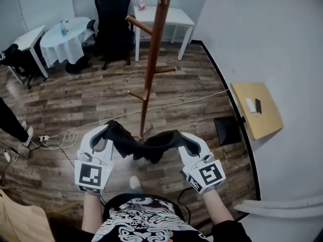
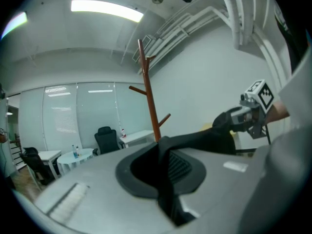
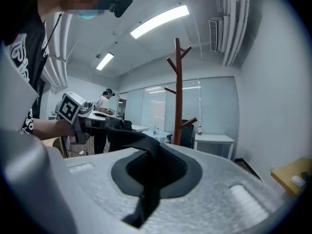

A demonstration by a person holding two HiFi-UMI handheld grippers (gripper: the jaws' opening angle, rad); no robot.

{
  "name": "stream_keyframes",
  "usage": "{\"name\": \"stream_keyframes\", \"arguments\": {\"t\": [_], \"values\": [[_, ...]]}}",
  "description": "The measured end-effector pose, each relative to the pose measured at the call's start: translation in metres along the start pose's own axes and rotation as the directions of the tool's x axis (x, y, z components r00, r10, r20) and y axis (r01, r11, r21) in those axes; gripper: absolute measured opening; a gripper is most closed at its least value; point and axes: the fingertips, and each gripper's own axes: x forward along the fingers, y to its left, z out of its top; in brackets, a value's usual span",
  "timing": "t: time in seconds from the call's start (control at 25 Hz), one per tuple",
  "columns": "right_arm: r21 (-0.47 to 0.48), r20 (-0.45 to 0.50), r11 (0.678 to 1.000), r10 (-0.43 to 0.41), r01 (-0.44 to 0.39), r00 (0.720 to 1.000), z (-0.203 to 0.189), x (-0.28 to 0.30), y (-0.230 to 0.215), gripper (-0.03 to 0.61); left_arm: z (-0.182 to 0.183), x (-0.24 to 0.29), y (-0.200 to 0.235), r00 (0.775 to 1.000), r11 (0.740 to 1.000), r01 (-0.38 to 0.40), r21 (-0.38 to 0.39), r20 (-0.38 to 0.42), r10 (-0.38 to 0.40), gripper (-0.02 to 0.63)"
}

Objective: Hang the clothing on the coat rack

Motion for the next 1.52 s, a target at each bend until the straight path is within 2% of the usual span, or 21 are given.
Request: {"name": "stream_keyframes", "arguments": {"t": [0.2,0.4,0.8,0.92,1.2,1.32,1.44,1.52], "values": [[0.005,-0.012,0.999,-0.036,0.036,0.999,-0.008,0.023,-0.007,0.006,-0.005,0.022,0.018,1.0,0.999,0.028,-0.018,0.006,-0.028,0.0],[0.013,-0.018,0.999,-0.051,0.051,0.999,-0.008,0.037,-0.014,0.006,0.0,0.042,0.029,0.998,0.998,0.056,0.026,0.034,-0.057,0.0],[0.01,-0.04,0.999,-0.053,0.053,0.998,-0.017,0.053,-0.026,0.006,-0.009,0.064,0.04,0.998,0.998,0.065,0.012,0.026,-0.065,0.0],[0.006,-0.028,0.999,-0.053,0.053,0.998,-0.019,0.056,-0.03,0.006,-0.011,0.068,0.04,0.998,0.998,0.057,-0.015,0.026,-0.056,0.0],[0.012,-0.056,0.999,-0.031,0.031,0.998,-0.032,0.073,-0.037,0.006,-0.016,0.086,0.048,0.996,0.996,0.082,0.025,0.021,-0.082,0.0],[0.01,-0.045,0.999,-0.039,0.04,0.998,-0.027,0.081,-0.046,0.006,-0.012,0.094,0.055,0.997,0.997,0.072,0.002,0.024,-0.072,0.0],[0.01,-0.051,0.999,-0.037,0.037,0.998,-0.028,0.09,-0.052,0.006,-0.013,0.104,0.059,0.996,0.997,0.079,0.025,0.027,-0.079,0.0],[0.01,-0.059,0.999,-0.033,0.034,0.998,-0.029,0.097,-0.057,0.006,-0.013,0.112,0.063,0.997,0.997,0.078,0.004,0.018,-0.078,0.0]]}}
